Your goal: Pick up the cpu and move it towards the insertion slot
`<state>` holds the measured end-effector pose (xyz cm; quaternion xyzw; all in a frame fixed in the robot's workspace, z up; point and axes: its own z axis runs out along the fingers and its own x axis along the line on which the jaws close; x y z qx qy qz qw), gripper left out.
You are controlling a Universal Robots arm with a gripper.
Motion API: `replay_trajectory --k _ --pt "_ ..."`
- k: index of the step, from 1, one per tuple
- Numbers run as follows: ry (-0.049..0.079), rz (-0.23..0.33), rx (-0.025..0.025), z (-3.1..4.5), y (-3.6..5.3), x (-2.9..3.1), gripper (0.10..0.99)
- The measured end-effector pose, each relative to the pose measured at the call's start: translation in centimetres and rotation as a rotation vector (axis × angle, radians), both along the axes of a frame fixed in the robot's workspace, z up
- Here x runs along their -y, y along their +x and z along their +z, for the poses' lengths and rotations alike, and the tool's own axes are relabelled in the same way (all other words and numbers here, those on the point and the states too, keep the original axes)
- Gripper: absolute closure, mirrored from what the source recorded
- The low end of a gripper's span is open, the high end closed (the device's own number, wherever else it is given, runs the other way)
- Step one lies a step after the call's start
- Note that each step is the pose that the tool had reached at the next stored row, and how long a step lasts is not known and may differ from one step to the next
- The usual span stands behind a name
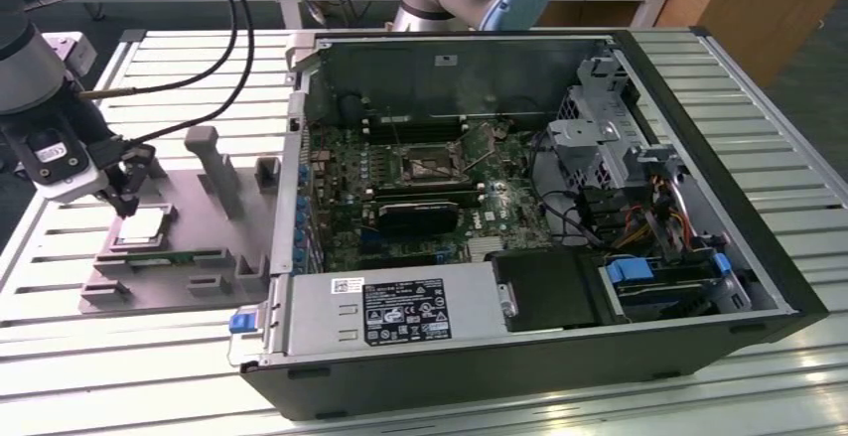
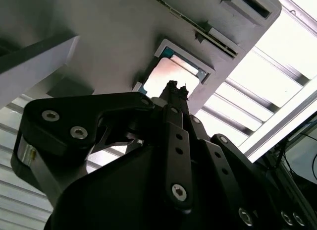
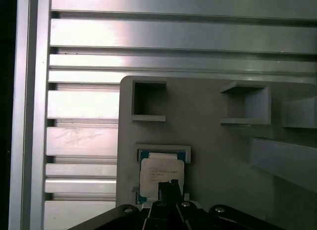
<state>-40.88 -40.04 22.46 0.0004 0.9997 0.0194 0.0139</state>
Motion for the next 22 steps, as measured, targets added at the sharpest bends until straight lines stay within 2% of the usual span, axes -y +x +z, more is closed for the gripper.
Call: replay_trajectory --k 17,22 --pt "0.000 -0.017 -0.0001 -2.27 -0.32 -0.27 0.984" --pt "0.000 -0.018 -0.0002 -2.40 -0.33 -0.27 0.984"
